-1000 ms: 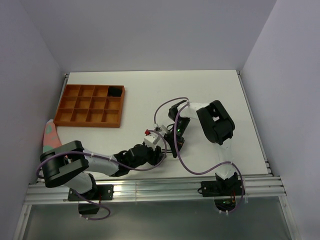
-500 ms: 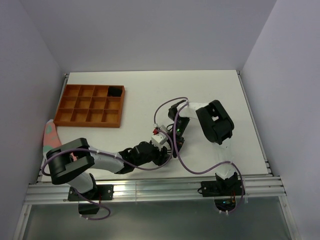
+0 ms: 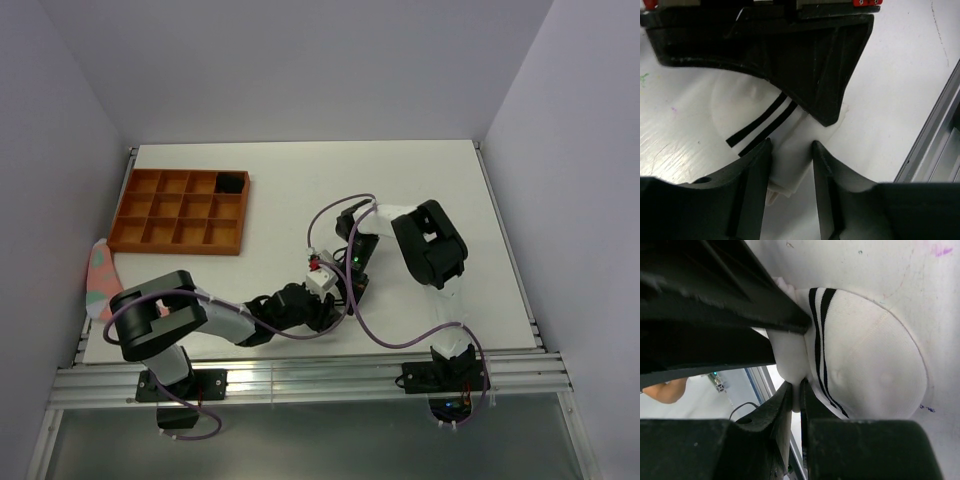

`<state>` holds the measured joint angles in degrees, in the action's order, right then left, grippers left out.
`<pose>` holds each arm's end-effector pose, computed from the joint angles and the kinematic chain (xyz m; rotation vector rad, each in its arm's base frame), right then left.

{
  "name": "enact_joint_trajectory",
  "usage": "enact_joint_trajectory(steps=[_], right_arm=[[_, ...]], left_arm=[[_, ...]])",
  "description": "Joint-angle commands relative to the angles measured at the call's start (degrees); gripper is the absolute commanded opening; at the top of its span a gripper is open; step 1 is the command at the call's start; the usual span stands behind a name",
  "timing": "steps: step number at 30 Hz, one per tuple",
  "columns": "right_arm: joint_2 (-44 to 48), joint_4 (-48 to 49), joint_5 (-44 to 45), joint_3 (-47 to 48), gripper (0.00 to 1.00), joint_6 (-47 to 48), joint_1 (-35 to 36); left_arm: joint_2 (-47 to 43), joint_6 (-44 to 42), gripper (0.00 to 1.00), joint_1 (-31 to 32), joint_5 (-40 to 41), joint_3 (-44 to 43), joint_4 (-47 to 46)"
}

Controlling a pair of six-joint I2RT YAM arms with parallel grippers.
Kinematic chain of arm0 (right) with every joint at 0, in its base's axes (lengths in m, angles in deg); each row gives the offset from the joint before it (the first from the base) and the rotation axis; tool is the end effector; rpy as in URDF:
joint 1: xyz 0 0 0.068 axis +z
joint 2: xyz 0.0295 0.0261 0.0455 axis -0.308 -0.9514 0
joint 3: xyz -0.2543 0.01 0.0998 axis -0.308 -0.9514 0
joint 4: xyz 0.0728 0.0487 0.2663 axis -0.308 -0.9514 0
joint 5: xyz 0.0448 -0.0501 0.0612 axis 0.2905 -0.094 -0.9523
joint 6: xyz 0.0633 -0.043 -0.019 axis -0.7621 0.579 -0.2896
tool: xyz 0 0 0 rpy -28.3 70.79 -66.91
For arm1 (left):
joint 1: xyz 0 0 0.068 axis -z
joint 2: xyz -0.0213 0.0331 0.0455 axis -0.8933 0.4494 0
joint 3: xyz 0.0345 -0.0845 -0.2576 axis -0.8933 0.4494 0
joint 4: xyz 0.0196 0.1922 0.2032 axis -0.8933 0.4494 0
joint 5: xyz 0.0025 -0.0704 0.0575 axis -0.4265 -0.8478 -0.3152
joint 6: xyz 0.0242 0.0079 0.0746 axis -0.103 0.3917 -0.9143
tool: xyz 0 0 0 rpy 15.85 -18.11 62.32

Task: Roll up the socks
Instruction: Roll the sock at the center of the board.

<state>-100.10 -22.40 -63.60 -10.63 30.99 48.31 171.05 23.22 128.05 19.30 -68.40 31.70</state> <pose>0.2683 0.2128 0.0822 1.4131 -2.1828 -1.1469 0.1428 -0.2921 0.0947 0.7030 2.0286 -0.8897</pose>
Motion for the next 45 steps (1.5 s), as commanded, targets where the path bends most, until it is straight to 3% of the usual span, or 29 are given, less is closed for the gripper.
enact_joint_trajectory(steps=[1, 6, 7, 9, 11, 13, 18, 28, 36, 45], right_arm=[[-0.6, 1.2, 2.6, 1.1, 0.05, 1.1, -0.1], [0.7, 2.6, 3.3, 0.5, 0.05, 0.3, -0.1], [1.0, 3.0, 3.4, 0.4, 0.06, -0.1, -0.1], [2.1, 4.0, 3.3, -0.2, 0.1, -0.7, -0.2], [3.4, 5.4, 3.5, -0.4, 0.21, -1.5, -0.2], [4.4, 6.5, 4.0, -0.8, 0.3, -2.3, -0.4], [7.7, 10.2, 6.2, -1.2, 0.42, -6.3, -1.7], [17.5, 15.0, 9.0, -4.4, 0.47, -13.1, -11.8], [32.9, 14.8, 9.8, -13.2, 0.47, -1.7, -23.0], [49.9, 27.6, 6.6, -26.8, 0.43, 4.7, -21.9]], left_arm=[[2.7, 1.7, 0.42, -0.2, -1.3, -3.0, 0.1], [4.8, 4.4, 0.25, -0.2, -3.2, -4.7, 1.7], [5.0, 4.6, 0.18, -0.2, -3.2, -5.0, 2.9], [5.4, 5.3, 0.09, -0.2, -3.0, -5.8, 4.7], [5.5, 6.7, 0.01, -0.2, -2.3, -6.5, 7.1], [6.0, 6.9, 0.0, -0.2, -2.9, -7.2, 9.6], [6.7, 10.6, 0.0, -0.2, -2.0, -8.5, 14.3], [6.1, 15.1, 0.0, -0.2, -1.5, -8.6, 18.2], [8.9, 19.4, 0.0, -0.5, -5.4, -13.8, 24.8], [12.8, 22.3, 0.01, -3.5, -14.9, -21.7, 39.0]])
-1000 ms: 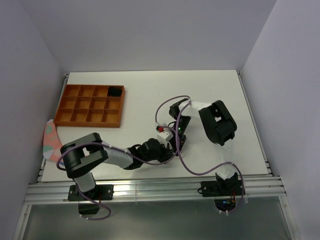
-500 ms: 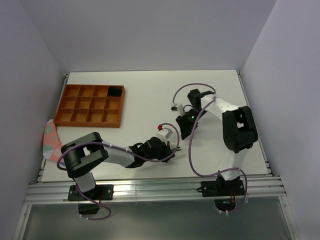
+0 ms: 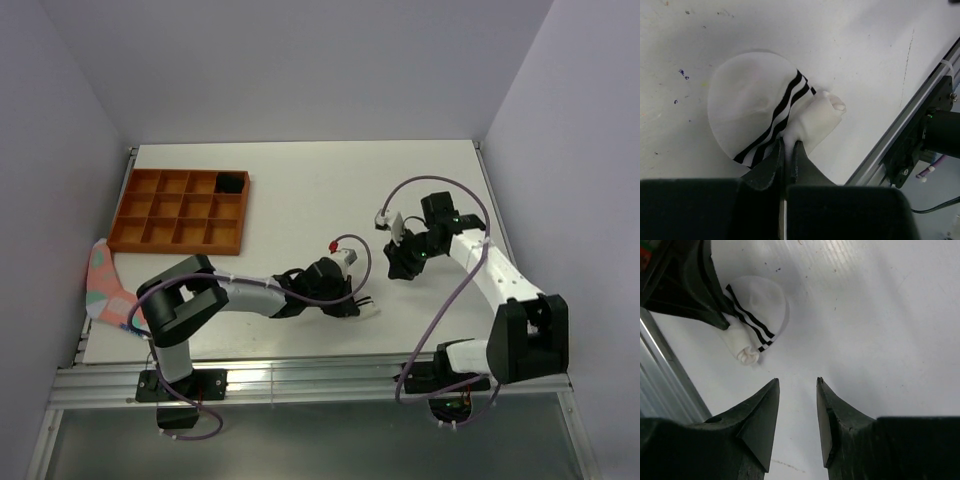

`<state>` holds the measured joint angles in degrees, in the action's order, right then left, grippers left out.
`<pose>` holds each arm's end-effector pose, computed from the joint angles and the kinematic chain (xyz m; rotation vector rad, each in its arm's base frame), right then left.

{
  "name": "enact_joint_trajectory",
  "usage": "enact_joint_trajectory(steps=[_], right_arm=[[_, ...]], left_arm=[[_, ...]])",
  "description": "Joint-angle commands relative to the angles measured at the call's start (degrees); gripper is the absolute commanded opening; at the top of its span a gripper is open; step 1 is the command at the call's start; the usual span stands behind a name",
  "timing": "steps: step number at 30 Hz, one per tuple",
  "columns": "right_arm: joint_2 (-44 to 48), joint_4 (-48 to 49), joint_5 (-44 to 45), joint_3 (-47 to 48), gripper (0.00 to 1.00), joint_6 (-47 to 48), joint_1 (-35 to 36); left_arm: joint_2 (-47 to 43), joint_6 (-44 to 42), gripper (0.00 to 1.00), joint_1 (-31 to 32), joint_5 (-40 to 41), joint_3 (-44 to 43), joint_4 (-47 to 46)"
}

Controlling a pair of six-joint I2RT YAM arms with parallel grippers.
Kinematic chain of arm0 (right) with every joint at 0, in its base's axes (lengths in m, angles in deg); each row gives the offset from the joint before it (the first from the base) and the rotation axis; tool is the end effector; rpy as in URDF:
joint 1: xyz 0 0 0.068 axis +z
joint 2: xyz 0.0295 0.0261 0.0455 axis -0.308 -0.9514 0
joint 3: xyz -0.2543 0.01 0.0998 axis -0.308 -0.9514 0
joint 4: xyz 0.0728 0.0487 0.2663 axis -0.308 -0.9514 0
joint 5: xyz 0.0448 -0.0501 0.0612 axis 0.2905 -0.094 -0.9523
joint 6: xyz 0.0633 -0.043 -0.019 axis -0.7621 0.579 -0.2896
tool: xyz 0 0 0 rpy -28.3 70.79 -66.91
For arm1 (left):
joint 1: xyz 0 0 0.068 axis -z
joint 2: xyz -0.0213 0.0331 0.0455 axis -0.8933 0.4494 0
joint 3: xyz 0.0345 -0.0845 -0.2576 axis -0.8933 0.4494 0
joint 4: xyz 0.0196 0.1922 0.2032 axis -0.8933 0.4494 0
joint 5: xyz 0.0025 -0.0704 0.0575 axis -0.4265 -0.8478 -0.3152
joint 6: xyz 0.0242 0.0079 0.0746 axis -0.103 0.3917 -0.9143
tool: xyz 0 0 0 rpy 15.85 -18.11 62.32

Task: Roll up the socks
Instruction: Roll the sock at the center of the board.

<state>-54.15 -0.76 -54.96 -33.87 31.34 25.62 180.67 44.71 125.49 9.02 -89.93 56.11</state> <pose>0.2595 0.0756 0.2042 -1.2864 2.2054 0.6520 0.1773 -0.3523 0.0994 0.4264 2.4590 -1.0568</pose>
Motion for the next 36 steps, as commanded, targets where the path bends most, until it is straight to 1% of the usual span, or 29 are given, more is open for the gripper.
enact_joint_trajectory(steps=[1, 2, 5, 7, 11, 12, 13, 18, 23, 26, 32, 36], right_arm=[[5.1, 6.8, -2.3, -4.9, 0.43, 4.9, 1.6], [7.4, 8.2, -2.7, -7.6, 0.44, 6.2, 1.9], [11.9, 11.3, -1.0, -12.5, 0.45, 7.8, 4.2], [14.0, 13.0, 0.8, -14.5, 0.46, 7.6, 6.2], [18.7, 16.8, 5.6, -20.0, 0.48, 6.6, 13.7], [19.4, 17.7, 7.0, -20.9, 0.49, 6.3, 16.8], [19.7, 18.5, 7.7, -21.8, 0.49, 6.1, 18.1], [20.1, 21.2, 10.0, -24.5, 0.51, 6.7, 23.3], [20.9, 24.4, 12.9, -26.2, 0.52, 6.8, 26.4], [21.8, 26.2, 14.3, -27.1, 0.52, 6.8, 28.6], [23.7, 28.6, 16.4, -28.7, 0.53, 5.9, 33.8], [21.6, 29.9, 18.6, -29.1, 0.53, 5.7, 36.9]], left_arm=[[3.6, 1.1, 0.0, -1.5, -5.9, 0.0, 14.8], [3.8, 1.5, 0.0, -2.9, -8.7, 0.1, 14.8], [4.7, 1.3, 0.0, -5.5, -11.2, -0.1, 15.6], [5.6, 0.5, 0.0, -6.0, -11.8, -1.3, 18.9], [6.9, -1.3, 0.0, -6.9, -14.6, -4.7, 21.9], [7.1, -1.6, 0.0, -7.1, -14.9, -5.3, 22.9], [7.8, -2.6, 0.0, -7.3, -15.0, -6.0, 24.9], [9.1, -4.0, 0.0, -9.7, -18.3, -9.3, 28.7], [10.0, -5.6, 0.0, -11.7, -22.5, -12.6, 32.0], [11.1, -6.8, 0.0, -11.9, -23.5, -14.5, 34.6], [12.4, -7.3, 0.0, -12.4, -25.0, -16.1, 36.0], [12.8, -7.3, 0.0, -12.5, -25.4, -16.6, 36.2]])
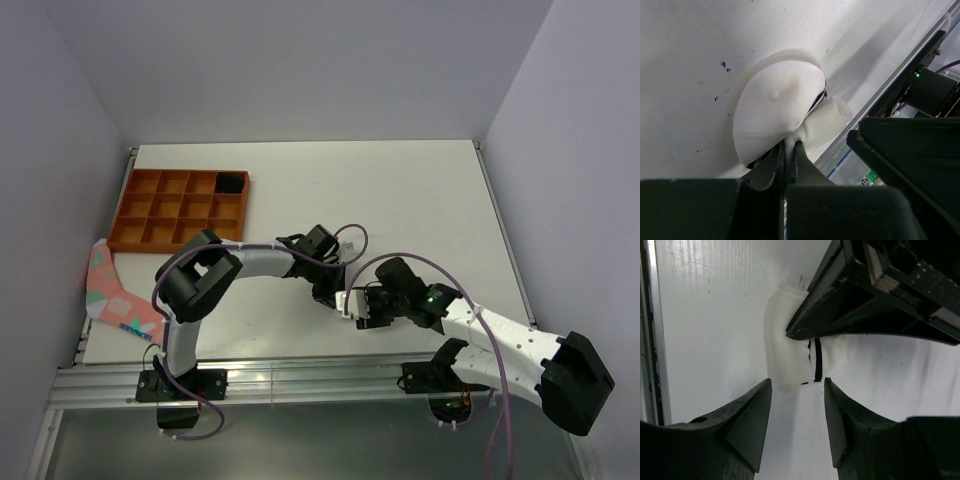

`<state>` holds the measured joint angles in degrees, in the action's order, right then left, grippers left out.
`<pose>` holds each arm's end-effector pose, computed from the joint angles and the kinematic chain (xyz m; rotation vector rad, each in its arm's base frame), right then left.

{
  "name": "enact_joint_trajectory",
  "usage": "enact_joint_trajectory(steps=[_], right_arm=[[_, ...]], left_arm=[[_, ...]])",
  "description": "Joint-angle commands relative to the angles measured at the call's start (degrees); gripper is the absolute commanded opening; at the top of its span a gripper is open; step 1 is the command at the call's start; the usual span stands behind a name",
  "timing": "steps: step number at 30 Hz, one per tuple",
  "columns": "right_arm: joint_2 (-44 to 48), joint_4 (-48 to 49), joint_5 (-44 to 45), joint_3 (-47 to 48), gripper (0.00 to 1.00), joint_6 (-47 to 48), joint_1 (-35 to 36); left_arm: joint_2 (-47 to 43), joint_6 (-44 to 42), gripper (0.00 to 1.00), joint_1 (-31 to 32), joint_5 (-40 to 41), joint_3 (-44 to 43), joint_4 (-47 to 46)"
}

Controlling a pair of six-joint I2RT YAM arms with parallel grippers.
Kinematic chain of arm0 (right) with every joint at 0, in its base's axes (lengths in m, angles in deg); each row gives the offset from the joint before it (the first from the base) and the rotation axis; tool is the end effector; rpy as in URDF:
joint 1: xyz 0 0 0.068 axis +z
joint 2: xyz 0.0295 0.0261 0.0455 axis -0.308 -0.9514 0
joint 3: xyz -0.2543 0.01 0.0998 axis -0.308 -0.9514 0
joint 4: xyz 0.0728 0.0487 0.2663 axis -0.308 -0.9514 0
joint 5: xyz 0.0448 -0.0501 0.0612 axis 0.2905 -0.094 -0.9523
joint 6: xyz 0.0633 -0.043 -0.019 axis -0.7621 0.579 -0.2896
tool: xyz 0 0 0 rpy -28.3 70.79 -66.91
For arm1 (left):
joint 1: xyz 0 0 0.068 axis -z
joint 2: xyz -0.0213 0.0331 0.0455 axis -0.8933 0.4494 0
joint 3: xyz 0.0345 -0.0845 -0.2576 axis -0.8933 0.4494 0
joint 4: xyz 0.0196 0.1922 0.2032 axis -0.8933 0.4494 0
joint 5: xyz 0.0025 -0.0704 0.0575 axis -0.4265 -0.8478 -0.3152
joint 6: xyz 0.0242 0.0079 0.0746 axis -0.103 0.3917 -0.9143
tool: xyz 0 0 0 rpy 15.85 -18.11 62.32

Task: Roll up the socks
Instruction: Roll the sock at the center of the board.

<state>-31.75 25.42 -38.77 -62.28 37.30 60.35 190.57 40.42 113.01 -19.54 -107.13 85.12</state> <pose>0.1413 0.1609 0.1479 -1.8791 1.5167 0.3557 0.2375 -0.3401 0.0873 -0.4432 -2.8051 1.1641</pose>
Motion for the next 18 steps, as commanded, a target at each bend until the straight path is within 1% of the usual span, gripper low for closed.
enact_joint_trajectory(steps=[1, 7, 13, 16, 18], right_arm=[[-2.2, 4.1, 3.2, -0.9, 0.53, -0.3, 2.6], [-5.3, 6.3, 6.0, -1.4, 0.52, -1.1, 6.3], [-7.2, 8.8, 6.9, -0.7, 0.5, -2.9, 8.0], [-9.3, 9.2, 7.3, -0.1, 0.47, -3.6, 8.4], [-10.3, 9.3, 7.5, 0.1, 0.41, -3.9, 8.7]], left_arm=[[3.0, -3.0, 0.0, -0.1, 2.8, 0.7, 7.0], [2.3, -2.8, 0.0, -0.7, 1.2, 2.1, 6.1], [2.6, -2.6, 0.0, -1.3, 0.0, 3.0, 4.9], [2.5, -2.4, 0.0, -1.4, -0.7, 3.2, 4.2], [2.3, -2.5, 0.0, -1.5, -1.0, 3.3, 4.1]])
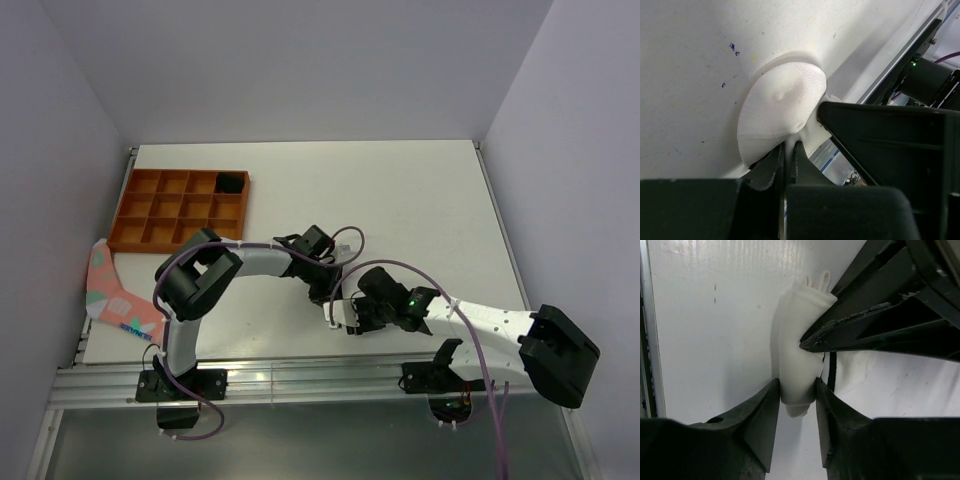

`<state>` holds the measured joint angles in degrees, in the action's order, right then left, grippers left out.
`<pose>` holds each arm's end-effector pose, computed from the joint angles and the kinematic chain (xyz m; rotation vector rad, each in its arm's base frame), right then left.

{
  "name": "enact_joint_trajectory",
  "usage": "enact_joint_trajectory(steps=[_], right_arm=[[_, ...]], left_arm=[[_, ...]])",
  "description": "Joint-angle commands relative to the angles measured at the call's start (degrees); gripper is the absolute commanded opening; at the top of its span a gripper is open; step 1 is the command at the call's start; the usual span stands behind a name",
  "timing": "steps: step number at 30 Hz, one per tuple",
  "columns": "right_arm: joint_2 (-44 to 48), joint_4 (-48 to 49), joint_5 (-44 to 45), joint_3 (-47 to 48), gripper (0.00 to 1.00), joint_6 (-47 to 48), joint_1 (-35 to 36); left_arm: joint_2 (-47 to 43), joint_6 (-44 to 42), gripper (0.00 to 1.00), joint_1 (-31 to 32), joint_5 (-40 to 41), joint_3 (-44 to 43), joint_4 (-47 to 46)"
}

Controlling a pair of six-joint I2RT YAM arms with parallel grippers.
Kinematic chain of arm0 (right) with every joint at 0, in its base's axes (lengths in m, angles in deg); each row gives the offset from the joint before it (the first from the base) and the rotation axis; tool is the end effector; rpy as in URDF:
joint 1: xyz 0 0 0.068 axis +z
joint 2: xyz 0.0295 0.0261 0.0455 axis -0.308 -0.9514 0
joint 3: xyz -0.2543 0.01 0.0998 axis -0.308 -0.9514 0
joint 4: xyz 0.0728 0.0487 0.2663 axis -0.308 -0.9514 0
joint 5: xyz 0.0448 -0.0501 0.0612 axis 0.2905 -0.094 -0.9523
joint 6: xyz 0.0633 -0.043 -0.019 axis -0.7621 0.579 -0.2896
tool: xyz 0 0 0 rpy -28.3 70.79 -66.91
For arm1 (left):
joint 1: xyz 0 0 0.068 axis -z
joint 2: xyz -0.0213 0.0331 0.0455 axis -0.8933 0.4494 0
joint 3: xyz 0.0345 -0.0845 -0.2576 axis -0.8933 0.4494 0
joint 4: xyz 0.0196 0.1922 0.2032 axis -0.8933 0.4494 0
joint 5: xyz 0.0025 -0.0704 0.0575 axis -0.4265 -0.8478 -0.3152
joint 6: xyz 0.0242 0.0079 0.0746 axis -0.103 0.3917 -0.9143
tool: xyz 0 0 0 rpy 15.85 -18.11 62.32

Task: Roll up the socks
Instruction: Roll the sock at the center of the board.

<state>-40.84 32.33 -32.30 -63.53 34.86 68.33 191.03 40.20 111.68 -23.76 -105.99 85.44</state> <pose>0.1316 0.1844 0.1172 -1.9859 1.5263 0.3072 0.2372 -0.3314 0.0809 -0.4170 -2.7312 1.1790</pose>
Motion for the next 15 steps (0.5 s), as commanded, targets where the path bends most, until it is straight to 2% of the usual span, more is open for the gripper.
enact_joint_trajectory(steps=[1, 4, 6, 8, 10, 12, 15], right_arm=[[-2.2, 2.3, 1.0, 1.7, 0.39, -1.9, 0.7], [-2.1, 2.6, 1.1, 1.7, 0.31, -2.9, 0.8], [-1.7, 2.3, 1.2, 1.7, 0.23, -3.2, 0.7], [-1.5, 0.9, 0.4, 2.4, 0.17, -3.5, 0.7], [-1.2, -0.5, -0.8, 2.9, 0.16, -4.1, 0.6], [-1.1, -1.3, -1.5, 2.9, 0.15, -4.2, 0.5], [-0.9, -1.3, -2.1, 2.1, 0.15, -4.1, 0.6]], left_arm=[[1.7, -2.0, 0.0, -0.3, 3.1, 2.4, 3.4], [1.4, -1.4, 0.01, -0.7, 2.7, 3.4, 2.6], [0.3, -0.3, 0.05, -0.9, 2.5, 4.4, 1.2], [-0.9, 2.5, 0.07, -1.1, 2.6, 7.1, -2.5], [-3.1, 6.3, 0.13, -1.1, 3.4, 10.2, -5.6], [-4.8, 8.7, 0.23, -1.2, 4.1, 12.2, -10.4], [-6.9, 13.8, 0.31, -1.2, 5.6, 16.9, -18.7]])
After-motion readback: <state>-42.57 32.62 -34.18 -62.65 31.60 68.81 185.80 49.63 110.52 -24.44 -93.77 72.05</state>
